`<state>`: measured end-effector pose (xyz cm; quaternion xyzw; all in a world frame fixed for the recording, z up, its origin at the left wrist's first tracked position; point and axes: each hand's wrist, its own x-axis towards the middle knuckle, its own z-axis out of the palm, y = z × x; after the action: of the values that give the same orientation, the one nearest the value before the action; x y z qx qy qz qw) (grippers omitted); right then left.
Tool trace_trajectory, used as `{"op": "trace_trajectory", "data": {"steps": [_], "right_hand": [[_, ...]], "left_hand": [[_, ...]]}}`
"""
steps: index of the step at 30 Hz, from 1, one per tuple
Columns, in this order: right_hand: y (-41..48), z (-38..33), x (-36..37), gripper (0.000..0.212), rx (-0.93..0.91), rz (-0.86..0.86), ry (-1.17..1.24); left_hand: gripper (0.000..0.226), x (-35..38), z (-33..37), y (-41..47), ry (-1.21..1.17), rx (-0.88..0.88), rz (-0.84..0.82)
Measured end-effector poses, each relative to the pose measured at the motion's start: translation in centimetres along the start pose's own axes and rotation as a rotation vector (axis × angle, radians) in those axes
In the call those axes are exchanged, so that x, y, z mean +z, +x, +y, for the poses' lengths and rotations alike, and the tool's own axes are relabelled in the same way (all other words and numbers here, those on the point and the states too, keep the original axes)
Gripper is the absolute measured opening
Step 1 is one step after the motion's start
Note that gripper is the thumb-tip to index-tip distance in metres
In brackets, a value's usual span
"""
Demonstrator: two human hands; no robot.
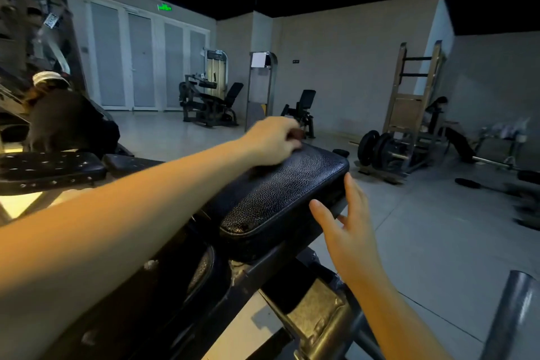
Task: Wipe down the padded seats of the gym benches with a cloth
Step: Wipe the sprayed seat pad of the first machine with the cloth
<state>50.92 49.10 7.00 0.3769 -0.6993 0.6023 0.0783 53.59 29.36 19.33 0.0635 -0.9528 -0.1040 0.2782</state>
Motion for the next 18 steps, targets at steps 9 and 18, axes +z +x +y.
{"op": "trace_trajectory", "data": {"steps": [9, 18], "right_hand": [[0.1, 0.4, 0.1, 0.081, -0.018, 0.011, 0.031], [0.0, 0.1, 0.0, 0.074, -0.018, 0.02, 0.011]], "left_hand": [[0.003, -2.8, -5.3, -5.1, 0.093, 0.019, -0.024], [0.009, -0.4, 2.9, -2.9, -0.077, 0.211, -0.087]]}}
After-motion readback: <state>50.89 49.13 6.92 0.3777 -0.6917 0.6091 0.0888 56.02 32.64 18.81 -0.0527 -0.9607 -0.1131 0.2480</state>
